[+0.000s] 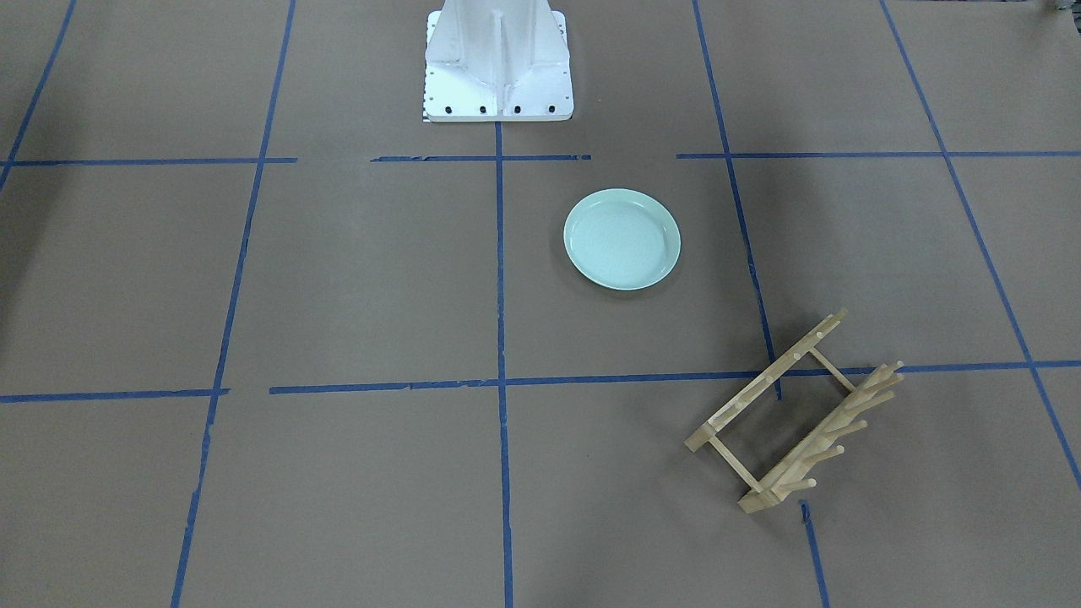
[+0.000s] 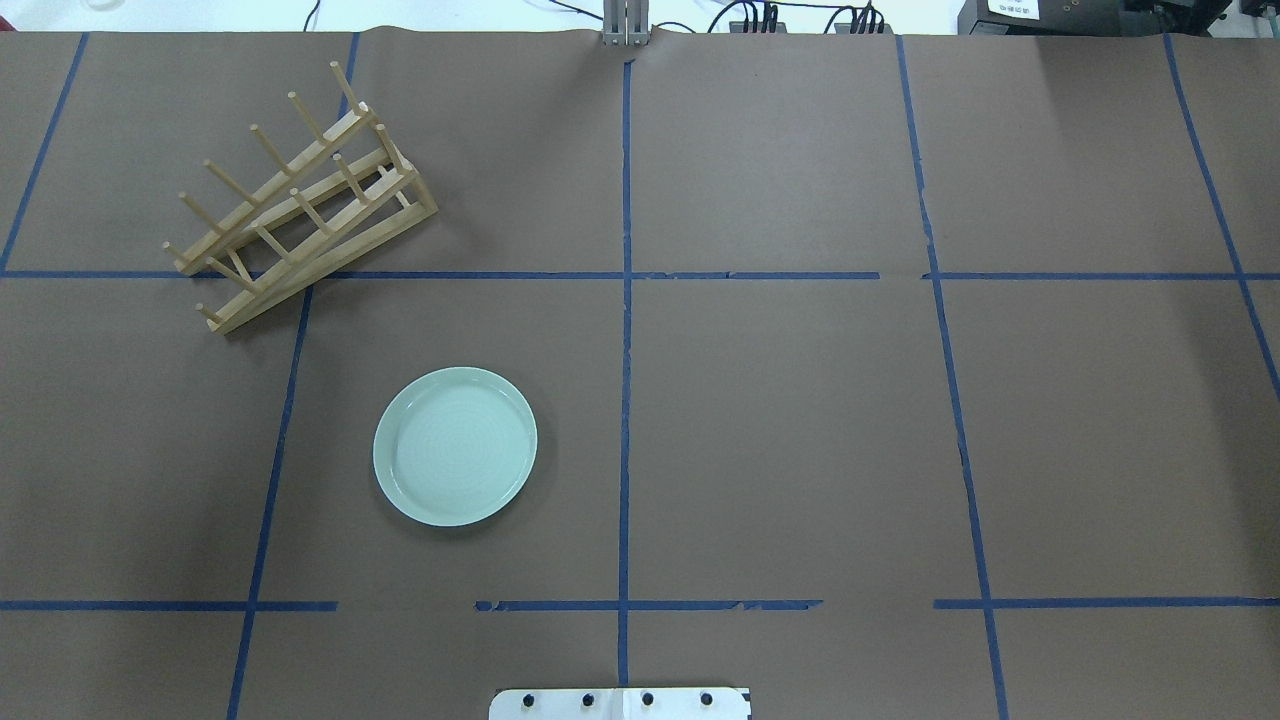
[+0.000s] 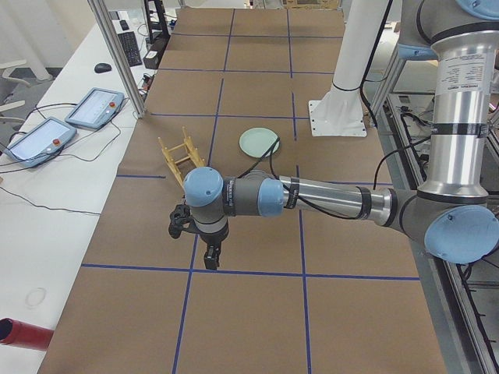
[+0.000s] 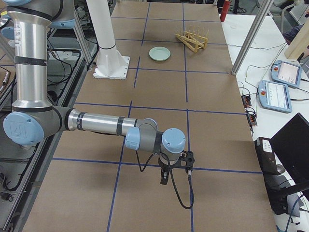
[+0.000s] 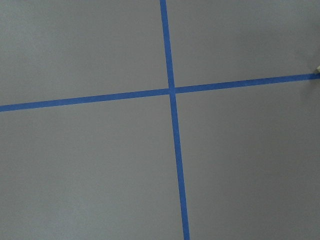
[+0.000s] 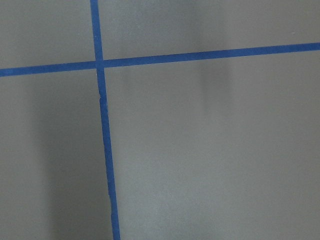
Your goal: Place plate on table
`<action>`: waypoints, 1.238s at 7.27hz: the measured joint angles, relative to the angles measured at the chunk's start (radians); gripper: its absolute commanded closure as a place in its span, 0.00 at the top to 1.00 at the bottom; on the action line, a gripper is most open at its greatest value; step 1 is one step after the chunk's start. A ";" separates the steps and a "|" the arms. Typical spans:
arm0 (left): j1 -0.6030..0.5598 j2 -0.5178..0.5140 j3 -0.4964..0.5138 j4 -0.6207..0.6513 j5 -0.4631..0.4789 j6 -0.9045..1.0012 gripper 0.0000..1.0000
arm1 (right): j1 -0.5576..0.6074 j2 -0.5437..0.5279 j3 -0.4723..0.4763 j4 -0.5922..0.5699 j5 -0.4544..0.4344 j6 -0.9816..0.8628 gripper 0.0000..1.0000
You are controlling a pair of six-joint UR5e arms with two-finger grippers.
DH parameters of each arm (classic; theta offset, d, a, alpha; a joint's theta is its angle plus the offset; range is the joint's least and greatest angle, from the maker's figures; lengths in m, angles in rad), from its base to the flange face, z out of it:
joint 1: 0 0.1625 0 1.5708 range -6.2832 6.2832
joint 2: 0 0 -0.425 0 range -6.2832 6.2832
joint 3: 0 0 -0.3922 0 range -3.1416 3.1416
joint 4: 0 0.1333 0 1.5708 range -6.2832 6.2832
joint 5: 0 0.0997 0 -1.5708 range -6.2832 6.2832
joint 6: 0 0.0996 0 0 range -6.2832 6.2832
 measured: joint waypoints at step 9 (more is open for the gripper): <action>-0.082 0.089 -0.035 -0.114 0.010 -0.094 1.00 | 0.000 0.000 0.001 0.000 0.000 0.001 1.00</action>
